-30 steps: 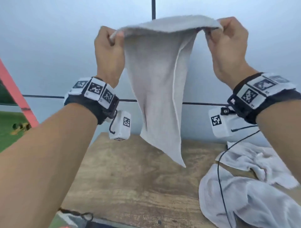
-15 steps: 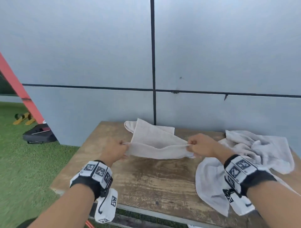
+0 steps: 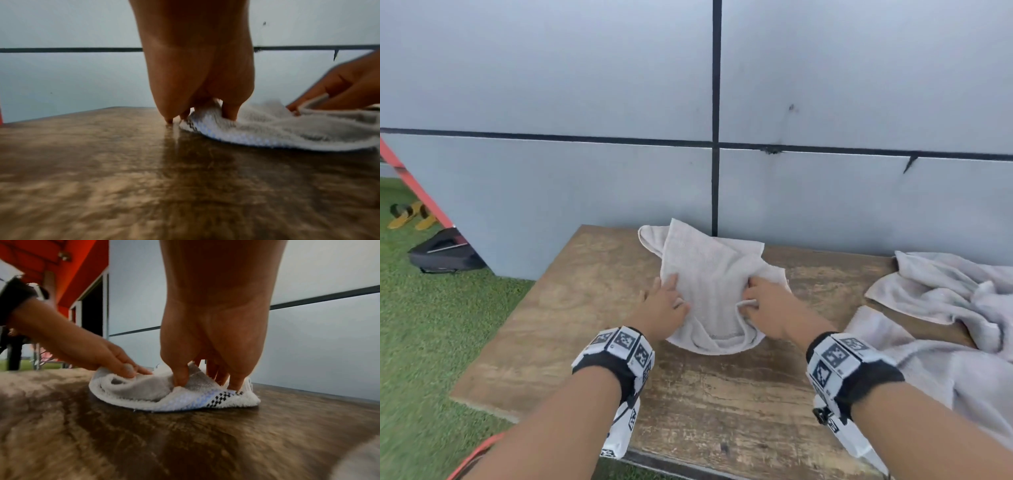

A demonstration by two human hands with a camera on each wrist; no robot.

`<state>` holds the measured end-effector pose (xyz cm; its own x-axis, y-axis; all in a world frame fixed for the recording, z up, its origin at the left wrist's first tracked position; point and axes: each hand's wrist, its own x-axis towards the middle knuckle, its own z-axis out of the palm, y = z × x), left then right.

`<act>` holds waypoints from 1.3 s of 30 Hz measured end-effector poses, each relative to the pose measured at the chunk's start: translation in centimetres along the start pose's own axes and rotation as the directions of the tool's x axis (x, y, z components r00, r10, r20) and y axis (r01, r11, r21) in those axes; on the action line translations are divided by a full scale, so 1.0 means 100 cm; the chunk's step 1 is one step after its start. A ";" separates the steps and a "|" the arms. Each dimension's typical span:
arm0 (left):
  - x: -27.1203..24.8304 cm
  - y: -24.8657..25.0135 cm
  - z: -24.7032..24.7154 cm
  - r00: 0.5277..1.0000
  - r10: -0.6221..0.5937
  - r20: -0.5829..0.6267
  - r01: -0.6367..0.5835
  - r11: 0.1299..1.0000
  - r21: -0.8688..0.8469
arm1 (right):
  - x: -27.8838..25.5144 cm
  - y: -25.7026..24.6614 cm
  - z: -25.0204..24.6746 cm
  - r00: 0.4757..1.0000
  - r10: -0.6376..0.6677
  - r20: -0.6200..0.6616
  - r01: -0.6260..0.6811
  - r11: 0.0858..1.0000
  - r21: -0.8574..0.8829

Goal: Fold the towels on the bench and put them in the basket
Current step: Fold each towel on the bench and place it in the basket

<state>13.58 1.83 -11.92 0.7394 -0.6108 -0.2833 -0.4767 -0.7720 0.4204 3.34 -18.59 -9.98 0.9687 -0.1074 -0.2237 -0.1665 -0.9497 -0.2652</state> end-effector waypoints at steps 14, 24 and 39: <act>0.130 -0.014 -0.023 0.983 -0.089 -0.158 0.072 0.991 -0.109 | 0.112 0.039 -0.019 0.983 0.134 -0.128 -0.128 0.991 0.049; 0.123 -0.048 -0.042 0.841 -0.222 -0.494 -0.164 0.765 -0.622 | 0.080 0.083 -0.025 0.706 0.407 -0.580 -0.137 0.882 0.451; 0.021 0.014 -0.134 0.727 -0.207 -0.655 -0.493 0.507 -0.707 | -0.005 0.040 -0.126 0.728 0.313 -0.610 -0.066 0.918 0.392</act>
<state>20.82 1.80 -0.41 0.9475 -0.1689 0.2716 -0.2699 0.0337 0.9623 4.49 -26.00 0.94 0.7654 -0.5547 0.3264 -0.2886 -0.7491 -0.5963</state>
